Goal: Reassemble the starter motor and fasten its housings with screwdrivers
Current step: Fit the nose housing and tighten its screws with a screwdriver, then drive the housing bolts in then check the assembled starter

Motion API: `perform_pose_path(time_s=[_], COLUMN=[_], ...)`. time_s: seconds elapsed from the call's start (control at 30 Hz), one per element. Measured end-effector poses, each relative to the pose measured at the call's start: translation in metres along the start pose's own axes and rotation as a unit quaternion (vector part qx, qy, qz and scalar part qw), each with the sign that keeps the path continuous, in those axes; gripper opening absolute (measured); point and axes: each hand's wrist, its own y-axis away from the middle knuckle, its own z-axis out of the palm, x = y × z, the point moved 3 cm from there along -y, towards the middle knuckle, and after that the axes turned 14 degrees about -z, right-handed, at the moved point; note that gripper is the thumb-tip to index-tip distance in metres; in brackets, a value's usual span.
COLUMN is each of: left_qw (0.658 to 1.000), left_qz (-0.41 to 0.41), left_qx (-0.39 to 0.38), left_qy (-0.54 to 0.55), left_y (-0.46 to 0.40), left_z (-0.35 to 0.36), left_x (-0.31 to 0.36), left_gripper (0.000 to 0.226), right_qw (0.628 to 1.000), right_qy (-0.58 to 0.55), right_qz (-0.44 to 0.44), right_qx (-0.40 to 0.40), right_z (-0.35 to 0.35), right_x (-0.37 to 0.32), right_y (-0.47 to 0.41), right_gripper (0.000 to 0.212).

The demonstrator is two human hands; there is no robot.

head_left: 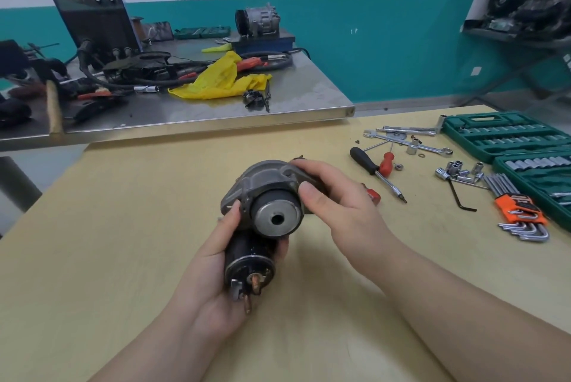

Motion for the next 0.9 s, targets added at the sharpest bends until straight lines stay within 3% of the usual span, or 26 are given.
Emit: perform_pose_path(time_s=[0.17, 0.3, 0.37, 0.57, 0.77, 0.9], left_qw=[0.998, 0.991, 0.986, 0.951, 0.960, 0.980], left_qz=[-0.031, -0.072, -0.103, -0.202, -0.209, -0.152], left_qx=[-0.011, -0.043, -0.076, -0.213, -0.166, -0.118], left_qy=[-0.046, -0.100, -0.110, -0.095, -0.088, -0.052], left_y=[0.001, 0.006, 0.010, 0.016, 0.014, 0.013], left_z=[0.000, 0.002, 0.003, 0.009, 0.005, 0.003], left_x=[-0.007, -0.011, -0.013, -0.008, -0.011, -0.015], left_gripper=[0.043, 0.068, 0.085, 0.104, 0.094, 0.081], right_qw=[0.996, 0.990, 0.984, 0.973, 0.977, 0.993], right_qy=[-0.040, -0.069, -0.102, -0.149, -0.118, -0.005], right_qz=[0.015, 0.041, 0.069, 0.149, 0.170, 0.116], right_qx=[0.076, 0.113, 0.129, 0.097, 0.051, 0.002], right_z=[0.000, 0.001, 0.003, 0.010, 0.016, 0.015], right_x=[-0.004, -0.007, -0.007, -0.006, 0.003, 0.012], right_y=[0.000, 0.001, 0.002, 0.006, 0.006, -0.002], right_gripper=[0.018, 0.025, 0.029, 0.022, 0.022, 0.020])
